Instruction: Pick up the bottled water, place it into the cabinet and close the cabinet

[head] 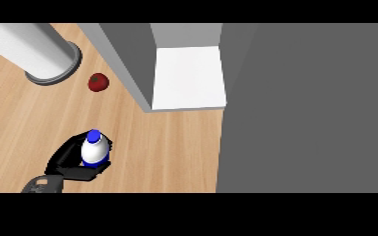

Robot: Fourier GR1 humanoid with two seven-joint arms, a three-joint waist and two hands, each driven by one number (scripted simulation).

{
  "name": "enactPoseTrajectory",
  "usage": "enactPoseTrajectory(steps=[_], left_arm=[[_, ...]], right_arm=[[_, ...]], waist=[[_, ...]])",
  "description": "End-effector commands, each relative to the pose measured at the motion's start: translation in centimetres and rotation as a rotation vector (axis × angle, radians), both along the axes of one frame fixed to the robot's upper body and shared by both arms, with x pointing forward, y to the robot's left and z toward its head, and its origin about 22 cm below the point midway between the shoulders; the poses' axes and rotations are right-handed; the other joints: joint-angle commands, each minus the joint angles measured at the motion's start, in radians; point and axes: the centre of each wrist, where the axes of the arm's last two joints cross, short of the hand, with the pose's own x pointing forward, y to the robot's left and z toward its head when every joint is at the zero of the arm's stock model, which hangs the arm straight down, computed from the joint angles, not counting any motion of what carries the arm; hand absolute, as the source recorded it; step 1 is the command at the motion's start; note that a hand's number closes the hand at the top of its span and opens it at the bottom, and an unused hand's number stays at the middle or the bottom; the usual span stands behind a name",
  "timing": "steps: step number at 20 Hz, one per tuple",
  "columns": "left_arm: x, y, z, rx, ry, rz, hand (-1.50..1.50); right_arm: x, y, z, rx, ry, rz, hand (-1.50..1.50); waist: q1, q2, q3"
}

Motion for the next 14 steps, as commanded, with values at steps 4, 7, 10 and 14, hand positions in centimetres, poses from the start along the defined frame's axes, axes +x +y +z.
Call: enactPoseTrajectory(steps=[4, 7, 10, 14], left_arm=[[-0.1, -0.8, -0.6, 0.019, -0.255, -0.077, 1.5], [-1.5, -2.7, -2.4, 0.061, -0.309, -0.021, 1.5], [-1.1, -8.0, -3.6, 0.085, -0.29, 0.129, 1.5], [-1.7, -8.8, -4.0, 0.079, -0.32, 0.281, 1.5]], right_arm=[[-0.7, -0.2, 2.7, -0.021, -0.047, -0.017, -1.5], [-1.0, 0.5, 2.2, -0.007, -0.025, -0.02, -1.5], [-1.5, -0.3, 3.5, -0.025, -0.017, -0.019, -1.5], [-1.3, -0.2, 3.2, -0.028, -0.034, -0.03, -1.5]], waist=[[0.006, 0.004, -0.003], [0.007, 0.002, -0.003], [0.016, -0.003, 0.001], [0.033, -0.003, 0.002]])
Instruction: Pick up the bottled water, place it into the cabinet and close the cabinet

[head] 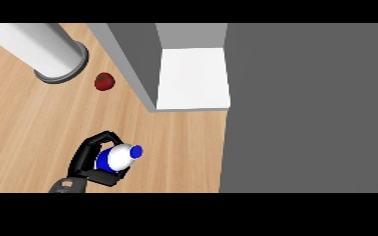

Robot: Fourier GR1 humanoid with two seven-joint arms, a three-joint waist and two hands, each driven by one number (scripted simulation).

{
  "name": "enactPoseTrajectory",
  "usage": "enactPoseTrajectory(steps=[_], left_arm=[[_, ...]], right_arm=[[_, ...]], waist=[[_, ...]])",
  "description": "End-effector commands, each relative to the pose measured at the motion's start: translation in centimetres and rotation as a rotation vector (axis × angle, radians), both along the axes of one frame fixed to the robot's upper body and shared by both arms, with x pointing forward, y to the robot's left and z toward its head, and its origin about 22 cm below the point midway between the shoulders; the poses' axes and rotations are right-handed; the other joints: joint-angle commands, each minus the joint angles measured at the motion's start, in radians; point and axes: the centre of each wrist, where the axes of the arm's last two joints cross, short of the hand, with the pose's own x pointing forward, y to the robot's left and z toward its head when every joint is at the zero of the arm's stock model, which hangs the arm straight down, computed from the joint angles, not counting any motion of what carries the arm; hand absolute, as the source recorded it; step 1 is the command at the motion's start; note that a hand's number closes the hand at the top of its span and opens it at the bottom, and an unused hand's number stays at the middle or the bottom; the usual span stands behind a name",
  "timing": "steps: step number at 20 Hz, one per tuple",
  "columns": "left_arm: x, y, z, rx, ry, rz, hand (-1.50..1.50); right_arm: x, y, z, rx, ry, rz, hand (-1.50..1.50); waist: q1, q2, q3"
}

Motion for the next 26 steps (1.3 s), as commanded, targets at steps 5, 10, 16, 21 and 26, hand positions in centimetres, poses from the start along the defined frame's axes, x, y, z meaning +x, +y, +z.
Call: enactPoseTrajectory(steps=[5, 10, 16, 21, 26], left_arm=[[0.9, -8.7, -0.7, -0.13, -0.036, 0.034, 1.5], [4.0, -11.3, 1.5, -0.193, -0.039, -0.012, 1.5], [6.9, -14.9, 6.0, -0.217, -0.05, -0.001, 1.5], [7.6, -18.7, 9.0, -0.187, 0.01, -0.006, 1.5], [10.7, -21.1, 12.1, -0.17, 0.007, 0.043, 1.5]], right_arm=[[-0.4, -0.4, 2.6, -0.023, -0.039, -0.007, -1.5], [-0.6, -0.1, 2.5, -0.026, -0.043, 0.004, -1.5], [-0.1, -0.8, 2.8, -0.017, -0.041, -0.017, -1.5], [-0.1, -0.6, 3.5, -0.003, -0.061, -0.04, -1.5], [-0.6, -1.0, 1.8, -0.03, -0.036, 0.001, -1.5]], waist=[[0.004, 0.001, -0.01], [-0.012, 0.002, -0.012], [0.003, 0.004, -0.01], [0.002, 0.003, -0.011], [-0.021, 0.006, -0.011]])
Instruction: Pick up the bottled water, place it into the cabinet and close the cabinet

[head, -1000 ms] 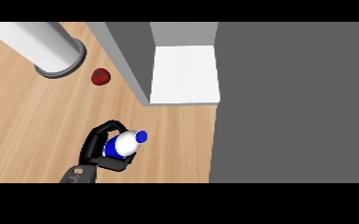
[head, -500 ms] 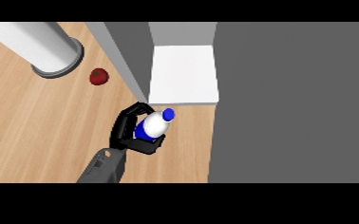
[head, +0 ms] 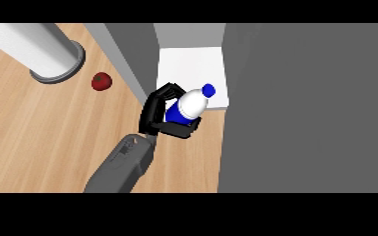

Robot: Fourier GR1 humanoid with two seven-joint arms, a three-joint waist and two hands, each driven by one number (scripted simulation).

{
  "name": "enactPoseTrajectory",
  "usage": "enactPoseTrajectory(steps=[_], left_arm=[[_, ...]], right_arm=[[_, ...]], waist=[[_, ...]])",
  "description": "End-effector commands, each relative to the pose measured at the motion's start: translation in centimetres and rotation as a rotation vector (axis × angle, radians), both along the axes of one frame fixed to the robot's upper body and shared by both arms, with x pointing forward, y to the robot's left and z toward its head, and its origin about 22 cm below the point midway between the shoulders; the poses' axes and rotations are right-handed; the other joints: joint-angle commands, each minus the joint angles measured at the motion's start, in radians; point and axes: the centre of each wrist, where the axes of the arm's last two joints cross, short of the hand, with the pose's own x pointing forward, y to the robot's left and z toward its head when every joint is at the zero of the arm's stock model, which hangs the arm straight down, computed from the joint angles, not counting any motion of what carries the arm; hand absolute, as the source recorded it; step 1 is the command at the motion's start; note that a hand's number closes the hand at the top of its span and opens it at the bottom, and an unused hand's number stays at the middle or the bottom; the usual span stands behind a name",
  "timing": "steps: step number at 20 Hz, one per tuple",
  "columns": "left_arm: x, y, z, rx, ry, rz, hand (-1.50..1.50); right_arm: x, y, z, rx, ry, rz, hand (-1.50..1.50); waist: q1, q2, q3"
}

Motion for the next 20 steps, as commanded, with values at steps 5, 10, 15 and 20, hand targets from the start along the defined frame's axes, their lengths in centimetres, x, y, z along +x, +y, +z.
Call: enactPoseTrajectory(steps=[5, 10, 15, 20], left_arm=[[3.1, -4.7, 5.2, 0.077, 0.018, 0.076, 1.5], [6.3, -3.5, 5.9, 0.068, 0.068, 0.097, 1.5], [7.5, -3.1, 6.3, 0.067, 0.106, 0.198, 1.5], [9.0, -3.5, 7.6, 0.218, 0.067, 0.357, 1.5]], right_arm=[[-0.2, -1.0, 1.2, 0.044, -0.044, -0.007, -1.5], [-0.1, -1.8, 1.7, 0.017, -0.038, -0.008, -1.5], [0.1, -1.5, 2.0, 0.043, -0.053, 0.002, -1.5], [-0.3, -2.1, 1.4, 0.011, -0.041, 0.027, -1.5]], waist=[[-0.022, 0.003, 0.001], [-0.023, 0.011, 0.0], [-0.024, 0.018, 0.0], [-0.046, 0.018, 0.001]])
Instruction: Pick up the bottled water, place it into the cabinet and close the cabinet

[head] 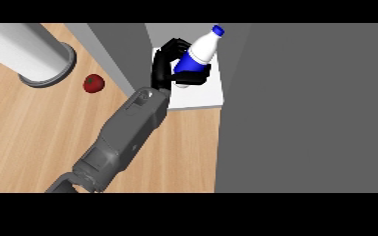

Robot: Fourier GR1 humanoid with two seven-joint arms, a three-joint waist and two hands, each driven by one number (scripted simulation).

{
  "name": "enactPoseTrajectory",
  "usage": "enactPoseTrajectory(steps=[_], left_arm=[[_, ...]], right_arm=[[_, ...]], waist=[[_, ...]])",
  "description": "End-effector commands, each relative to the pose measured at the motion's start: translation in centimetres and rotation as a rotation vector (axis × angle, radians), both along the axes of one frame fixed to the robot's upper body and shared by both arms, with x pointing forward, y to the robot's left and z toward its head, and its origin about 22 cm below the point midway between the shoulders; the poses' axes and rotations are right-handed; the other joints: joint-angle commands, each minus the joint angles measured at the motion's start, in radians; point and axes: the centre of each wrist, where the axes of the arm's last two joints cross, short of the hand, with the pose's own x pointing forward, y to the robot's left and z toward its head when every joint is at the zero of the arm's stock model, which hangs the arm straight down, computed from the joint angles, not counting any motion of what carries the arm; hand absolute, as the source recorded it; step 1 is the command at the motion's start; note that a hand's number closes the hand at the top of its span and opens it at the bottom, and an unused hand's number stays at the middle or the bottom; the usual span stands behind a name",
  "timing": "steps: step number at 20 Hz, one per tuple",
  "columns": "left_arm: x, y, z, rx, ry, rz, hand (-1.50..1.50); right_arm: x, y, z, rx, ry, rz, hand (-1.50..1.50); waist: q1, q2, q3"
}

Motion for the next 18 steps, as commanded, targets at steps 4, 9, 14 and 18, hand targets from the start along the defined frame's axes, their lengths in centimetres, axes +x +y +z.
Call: enactPoseTrajectory(steps=[4, 9, 14, 18], left_arm=[[1.4, 1.4, -0.4, 0.316, -0.039, 0.184, 1.5], [1.8, 1.8, -0.2, 0.359, -0.03, 0.218, -1.5], [1.9, 0.9, 0.6, 0.319, -0.109, 0.201, -1.5], [3.2, -0.1, 4.4, 0.122, -0.237, 0.175, -1.5]], right_arm=[[-0.4, 0.3, 1.3, 0.077, -0.009, 0.027, -1.5], [-0.6, -0.3, 1.4, 0.089, -0.035, 0.028, -1.5], [-0.5, -0.9, 1.6, 0.084, -0.028, 0.033, -1.5], [-0.5, -0.2, 1.4, 0.08, -0.021, 0.043, -1.5]], waist=[[-0.019, 0.008, 0.001], [-0.015, 0.008, 0.0], [-0.015, 0.01, -0.001], [-0.008, 0.015, -0.004]])
